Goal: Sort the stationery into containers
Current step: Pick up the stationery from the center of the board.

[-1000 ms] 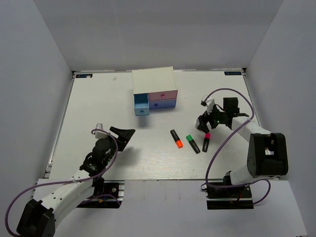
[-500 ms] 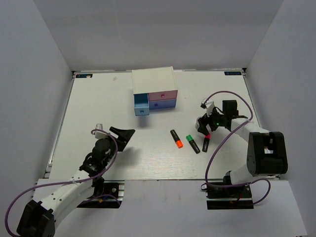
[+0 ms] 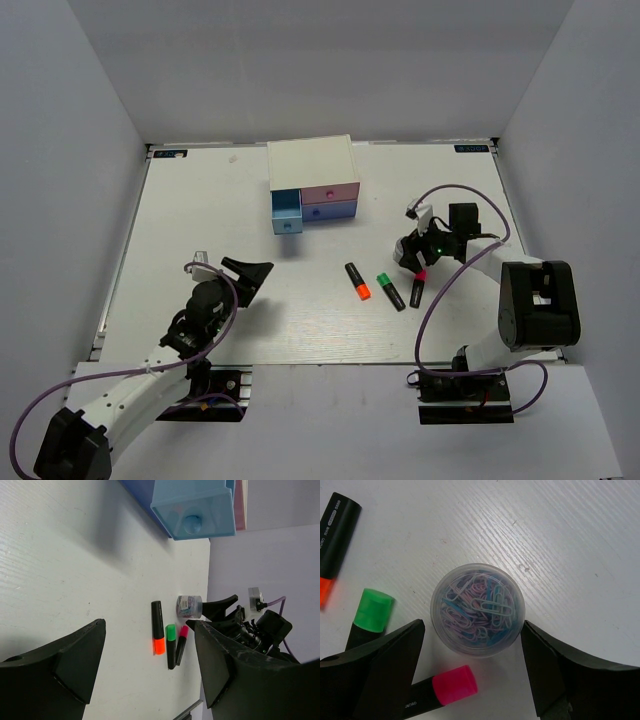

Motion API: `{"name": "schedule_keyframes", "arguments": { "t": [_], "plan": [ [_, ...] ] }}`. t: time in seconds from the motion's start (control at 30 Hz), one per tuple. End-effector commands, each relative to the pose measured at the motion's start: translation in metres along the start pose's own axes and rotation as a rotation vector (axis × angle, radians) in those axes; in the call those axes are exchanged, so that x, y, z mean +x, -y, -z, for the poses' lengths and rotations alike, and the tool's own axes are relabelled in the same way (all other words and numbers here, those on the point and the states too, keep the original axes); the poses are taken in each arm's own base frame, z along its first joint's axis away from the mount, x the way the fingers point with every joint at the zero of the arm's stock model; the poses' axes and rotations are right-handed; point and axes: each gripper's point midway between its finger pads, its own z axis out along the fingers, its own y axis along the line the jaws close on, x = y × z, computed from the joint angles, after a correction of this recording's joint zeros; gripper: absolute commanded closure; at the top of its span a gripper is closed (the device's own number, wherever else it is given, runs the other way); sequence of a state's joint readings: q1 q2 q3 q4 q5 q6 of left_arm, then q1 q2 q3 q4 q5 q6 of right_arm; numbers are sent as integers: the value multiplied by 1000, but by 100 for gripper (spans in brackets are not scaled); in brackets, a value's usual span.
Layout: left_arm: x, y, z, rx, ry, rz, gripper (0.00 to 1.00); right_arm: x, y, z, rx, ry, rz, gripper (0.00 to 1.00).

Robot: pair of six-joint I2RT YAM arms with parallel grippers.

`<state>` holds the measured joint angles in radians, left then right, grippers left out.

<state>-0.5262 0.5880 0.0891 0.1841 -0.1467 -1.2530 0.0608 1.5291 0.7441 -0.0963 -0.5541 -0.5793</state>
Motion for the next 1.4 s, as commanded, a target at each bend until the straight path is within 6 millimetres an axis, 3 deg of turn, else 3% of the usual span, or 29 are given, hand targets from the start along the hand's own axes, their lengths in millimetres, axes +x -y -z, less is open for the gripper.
{"name": "schedule_keyframes", "arguments": {
  "t": [0.0, 0.1, 0.27, 0.37, 0.47, 0.5, 0.63, 0.77, 0.8, 0.87, 0.9, 0.93, 1.03, 1.07, 1.1, 1.13, 1.17, 1.2, 1.23, 1.27, 1.3, 1.33, 1.37],
  "plan": [
    [0, -3, 1, -6, 5, -16, 18, -22, 9, -1, 8, 61, 40, 17],
    [0, -3, 1, -6, 5, -16, 18, -25, 12, -1, 12, 65, 52, 10],
    [1, -6, 0, -16, 2, -18, 18, -29, 14, -6, 2, 69, 54, 13],
    [-1, -2, 0, -7, 5, -17, 18, -30, 14, -8, -10, 67, 55, 23],
    [-1, -2, 0, -7, 5, -17, 18, -29, 13, -7, -35, 52, 54, 40],
    [-1, -2, 0, -7, 5, -17, 18, -28, 10, -8, -51, 52, 71, 50],
    [0, -3, -1, -6, 5, -16, 18, -33, 4, -3, -91, 58, 85, 69],
    [-2, 3, -2, 17, 13, -13, 18, -70, 1, 15, -97, 118, 221, 70],
    [1, 1, -3, 12, 0, -23, 18, -91, 1, 27, -95, 131, 263, 70],
    [3, 0, -2, 19, -7, -32, 18, -107, 1, 33, -113, 142, 412, 70],
    [3, 3, -2, 34, -12, -30, 18, -92, -13, 34, -181, 74, 377, 70],
    [3, 3, -3, 37, -11, -39, 18, -135, 1, 47, -145, 129, 544, 70],
    [7, 1, -2, 44, -29, -62, 18, -168, -4, 59, -213, 98, 607, 73],
    [8, 4, -1, 55, -34, -71, 18, -168, -13, 60, -251, 72, 628, 75],
    [7, 6, -1, 64, -31, -70, 18, -189, -10, 60, -246, 75, 668, 75],
    [10, 2, 0, 59, -42, -80, 18, -191, -16, 64, -292, 37, 645, 77],
    [9, 4, 1, 72, -37, -91, 18, -207, -14, 61, -284, 25, 707, 77],
    [7, 8, 2, 86, -32, -89, 18, -213, -23, 58, -304, 13, 728, 77],
    [7, 7, 2, 86, -31, -101, 18, -201, -33, 47, -376, -47, 696, 77],
    [8, 9, 4, 97, -36, -113, 18, -228, -29, 56, -317, -30, 766, 77],
    [7, 11, 4, 106, -33, -112, 18, -233, -32, 56, -315, -40, 783, 77],
    [6, 15, 6, 121, -27, -110, 18, -239, -52, 50, -345, -47, 821, 77],
    [9, 10, 7, 115, -39, -122, 18, -246, -48, 47, -314, -65, 851, 77]
  ]
}}
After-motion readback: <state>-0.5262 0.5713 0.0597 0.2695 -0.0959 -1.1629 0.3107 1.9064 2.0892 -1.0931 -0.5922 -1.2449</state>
